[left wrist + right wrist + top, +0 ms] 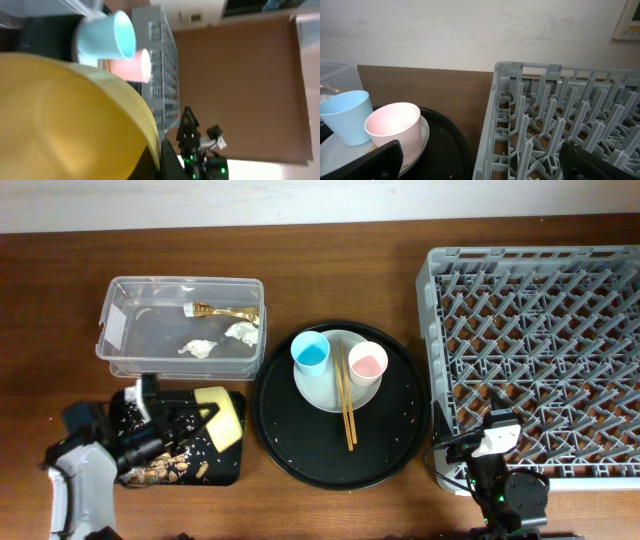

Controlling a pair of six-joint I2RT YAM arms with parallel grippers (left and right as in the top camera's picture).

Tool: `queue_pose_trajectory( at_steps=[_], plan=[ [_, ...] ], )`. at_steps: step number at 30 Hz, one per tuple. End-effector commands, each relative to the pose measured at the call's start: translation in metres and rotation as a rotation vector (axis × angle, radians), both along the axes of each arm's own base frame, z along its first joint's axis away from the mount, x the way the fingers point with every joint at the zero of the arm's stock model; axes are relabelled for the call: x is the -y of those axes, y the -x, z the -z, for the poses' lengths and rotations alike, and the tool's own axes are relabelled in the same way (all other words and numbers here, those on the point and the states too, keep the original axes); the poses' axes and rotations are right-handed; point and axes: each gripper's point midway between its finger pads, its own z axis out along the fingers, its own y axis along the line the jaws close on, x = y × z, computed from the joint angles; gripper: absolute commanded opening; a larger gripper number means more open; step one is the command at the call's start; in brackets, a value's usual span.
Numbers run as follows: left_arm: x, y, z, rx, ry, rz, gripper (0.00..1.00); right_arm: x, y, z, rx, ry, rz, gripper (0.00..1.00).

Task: Sort waste into correct bins and load items into the dishwasher rack
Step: 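Carry the empty yellow bowl back and set it on the round tray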

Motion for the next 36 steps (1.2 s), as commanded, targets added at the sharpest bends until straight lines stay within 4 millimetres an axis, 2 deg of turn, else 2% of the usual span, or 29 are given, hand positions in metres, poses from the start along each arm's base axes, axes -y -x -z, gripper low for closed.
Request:
queue_pose_trajectory(
  at_steps=[1, 7, 11, 17, 21, 26, 30, 34, 36],
  plan=[
    [0.016, -0.010, -0.020, 0.012, -0.044, 0.078, 0.01, -0.002, 0.000, 0.002, -0.004, -0.005, -0.012, 0.98],
    [0.043, -0.022, -0.025, -0.053, -0.269, 0.171, 0.01, -0.002, 0.000, 0.002, -0.004, -0.005, -0.012, 0.98],
    [0.065, -0.025, -0.008, -0.125, -0.486, 0.190, 0.01, -0.002, 0.000, 0.002, -0.004, -0.005, -0.012, 0.98],
    [0.102, -0.006, 0.026, -0.180, -0.789, 0.234, 0.01, -0.002, 0.000, 0.002, -0.004, -0.005, -0.012, 0.98],
    [0.134, 0.007, 0.031, -0.084, -0.931, 0.275, 0.01, -0.002, 0.000, 0.002, -0.004, -0.005, -0.012, 0.98],
    [0.141, 0.010, 0.035, -0.071, -1.056, 0.172, 0.01, -0.002, 0.000, 0.002, -0.004, -0.005, -0.012, 0.98],
    [0.157, 0.009, 0.034, -0.022, -1.052, 0.173, 0.01, -0.002, 0.000, 0.002, -0.004, -0.005, -0.012, 0.98],
    [0.164, 0.007, 0.043, -0.050, -1.043, 0.156, 0.01, -0.002, 0.000, 0.002, -0.004, -0.005, -0.012, 0.99],
    [0.165, 0.006, 0.054, -0.071, -1.063, 0.169, 0.01, -0.002, 0.000, 0.002, -0.004, -0.005, -0.012, 0.98]
  ],
)
